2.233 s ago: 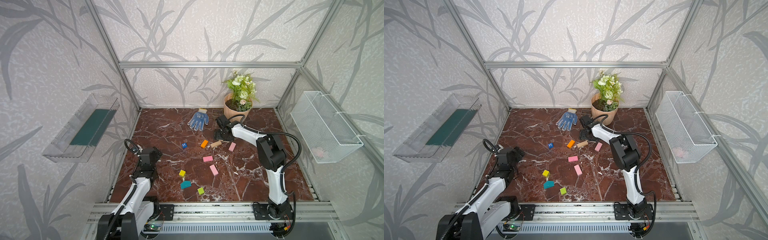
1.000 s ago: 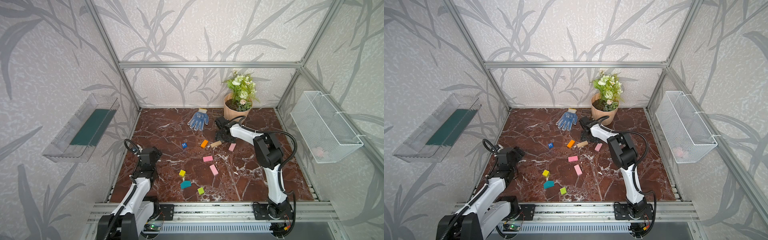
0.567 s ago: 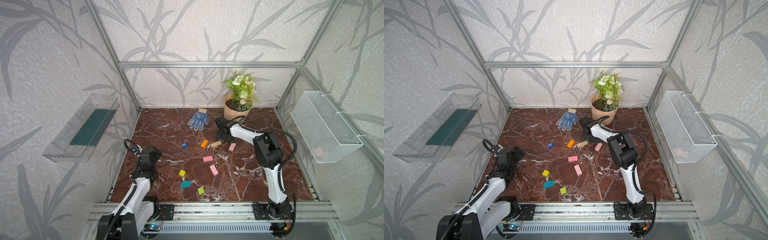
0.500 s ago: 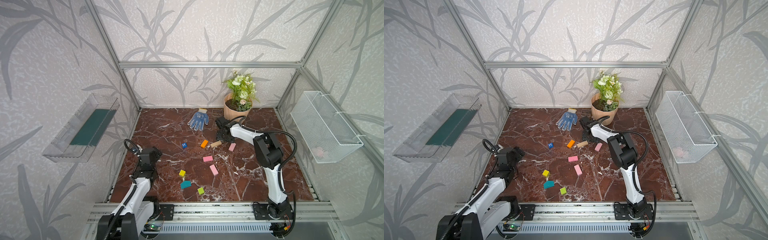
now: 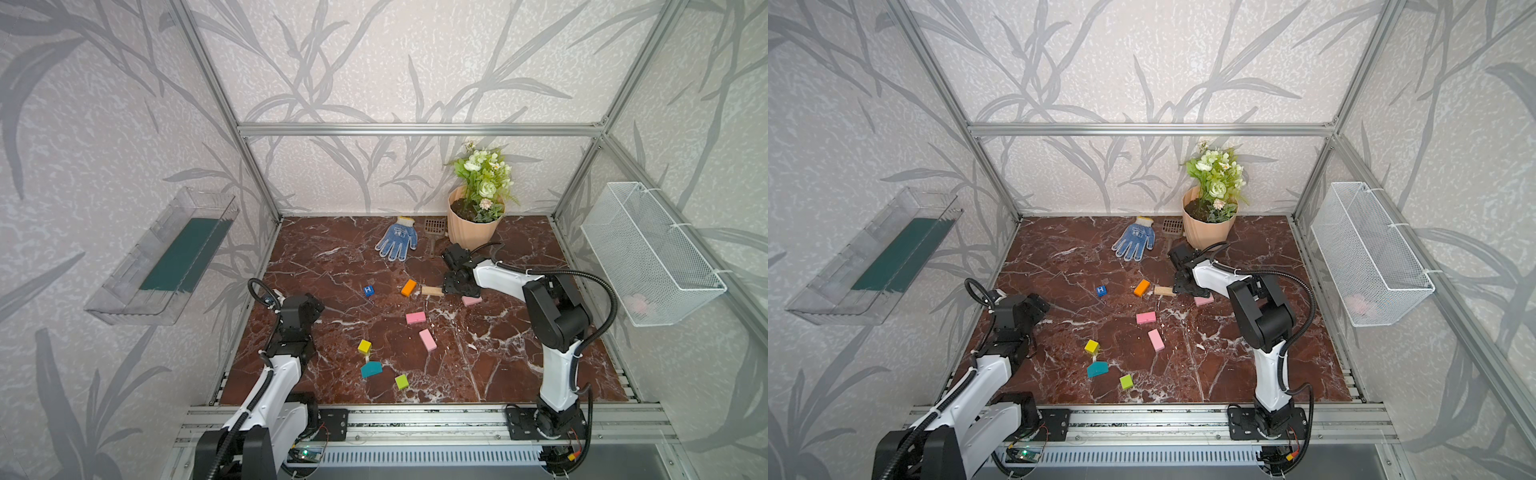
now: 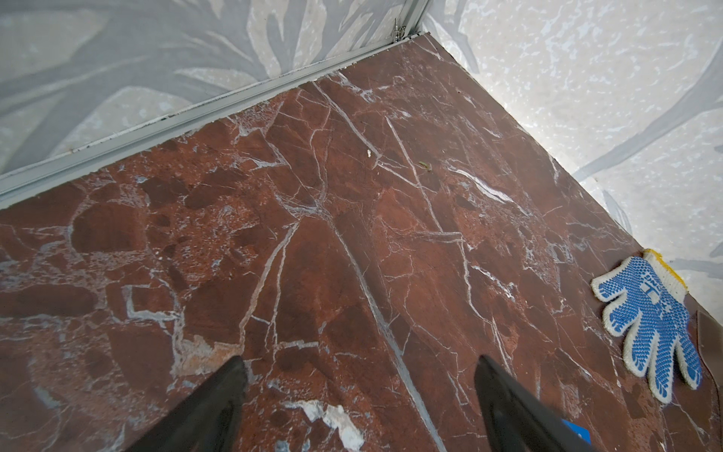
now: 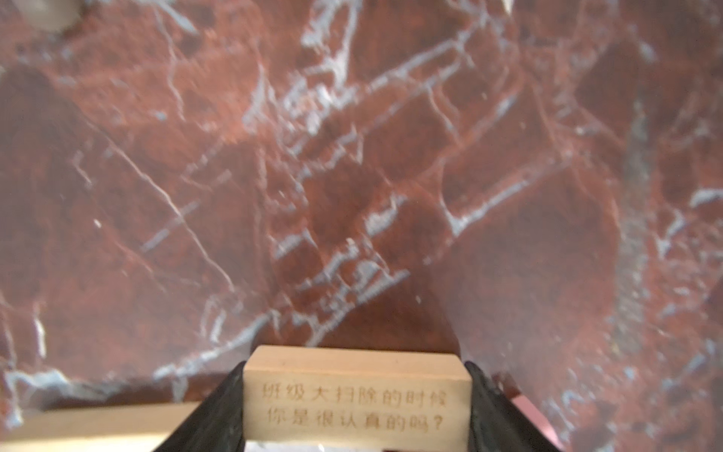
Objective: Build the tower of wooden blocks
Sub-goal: 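Lift the text-printed bar and carry it toward the plain wooden bar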
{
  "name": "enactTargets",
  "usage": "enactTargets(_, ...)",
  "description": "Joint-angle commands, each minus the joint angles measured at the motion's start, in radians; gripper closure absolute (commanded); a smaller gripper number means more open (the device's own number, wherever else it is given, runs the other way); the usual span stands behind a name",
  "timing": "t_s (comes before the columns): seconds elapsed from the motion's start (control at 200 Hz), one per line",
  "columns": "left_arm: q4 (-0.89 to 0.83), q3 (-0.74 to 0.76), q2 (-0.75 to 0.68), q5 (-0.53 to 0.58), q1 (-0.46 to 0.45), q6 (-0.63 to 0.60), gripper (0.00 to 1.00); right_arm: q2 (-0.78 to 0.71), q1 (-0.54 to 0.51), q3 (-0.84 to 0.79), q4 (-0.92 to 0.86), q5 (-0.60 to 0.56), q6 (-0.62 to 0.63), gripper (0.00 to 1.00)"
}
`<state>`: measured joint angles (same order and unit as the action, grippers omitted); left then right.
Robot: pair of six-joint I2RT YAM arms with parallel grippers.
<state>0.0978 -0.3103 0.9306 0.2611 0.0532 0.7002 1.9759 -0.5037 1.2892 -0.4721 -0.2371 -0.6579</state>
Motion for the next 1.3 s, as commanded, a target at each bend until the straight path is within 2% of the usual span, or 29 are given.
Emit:
enactTargets(0.0, -0.004, -0.008, -0.013, 0.025, -0.003, 0.018, 0.07, -0.085, 0.004, -0.068, 0.022, -0.007, 0.004, 0.25)
enactTargets(0.26, -0.004, -0.007, -0.012, 0.025, -0.003, 0.018, 0.08, -0.185, -0.004, -0.184, 0.098, 0.059, -0.008, 0.25)
enactTargets(0.535, -0.004, -0.012, -0.006, 0.029, -0.002, 0.019, 0.07, -0.15, -0.053, -0.145, 0.105, 0.094, -0.009, 0.27)
enactTargets(0.96, -0.004, -0.011, -0.006, 0.027, -0.002, 0.019, 0.07, -0.162, -0.161, -0.157, 0.108, 0.059, -0.031, 0.27)
enactTargets(1.294, -0.004, -0.01, -0.009, 0.026, -0.003, 0.019, 0.07, -0.165, -0.164, -0.214, 0.108, -0.004, -0.047, 0.27)
